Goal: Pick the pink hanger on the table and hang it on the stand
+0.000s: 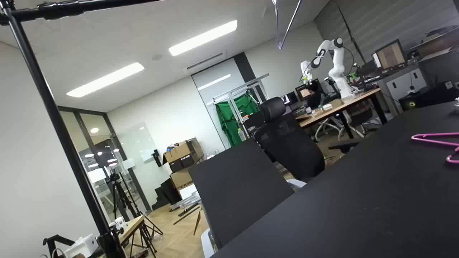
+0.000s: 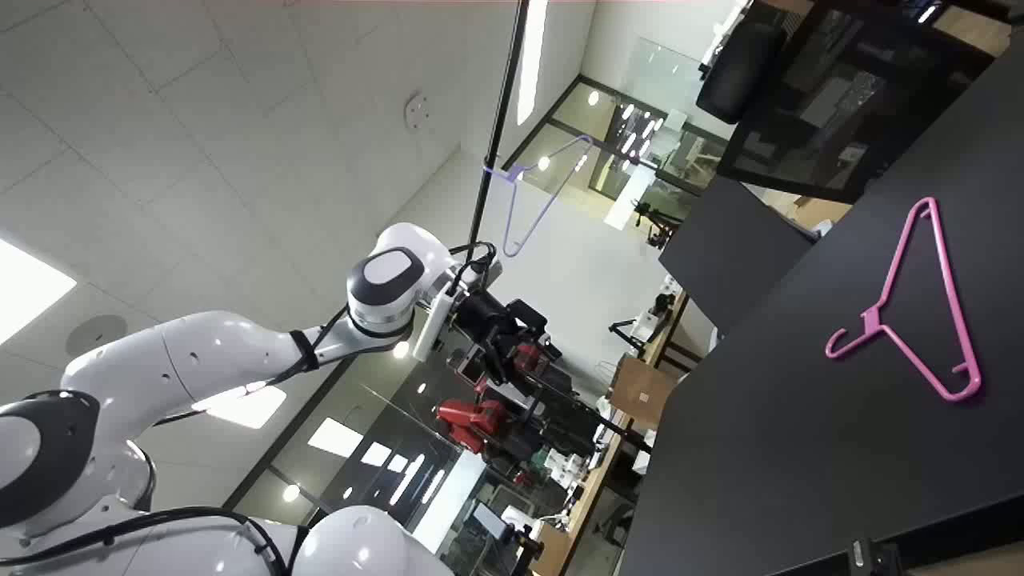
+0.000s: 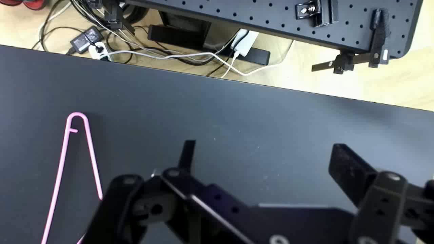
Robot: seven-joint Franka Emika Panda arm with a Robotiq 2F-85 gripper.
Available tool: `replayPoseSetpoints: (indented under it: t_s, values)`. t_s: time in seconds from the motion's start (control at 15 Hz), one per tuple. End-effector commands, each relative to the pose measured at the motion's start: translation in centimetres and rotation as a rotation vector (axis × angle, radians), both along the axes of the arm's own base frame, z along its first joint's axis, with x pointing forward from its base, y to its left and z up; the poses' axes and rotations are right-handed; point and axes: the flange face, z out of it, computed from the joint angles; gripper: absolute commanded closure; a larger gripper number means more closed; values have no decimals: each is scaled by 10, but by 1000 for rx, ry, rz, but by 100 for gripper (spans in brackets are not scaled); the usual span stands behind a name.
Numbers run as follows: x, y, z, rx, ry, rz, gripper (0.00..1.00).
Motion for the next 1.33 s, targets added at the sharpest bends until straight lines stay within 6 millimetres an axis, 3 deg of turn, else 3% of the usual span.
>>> replayPoseSetpoints:
  t_s: [0.0, 0.67, 0.93, 1.27]
  values:
    - [0, 0, 0, 0, 1, 0, 0]
    - [0, 0, 0, 0, 1, 0, 0]
    - [31, -43, -32, -91, -81, 46, 0]
    - [73, -110, -105, -151, -97, 50, 0]
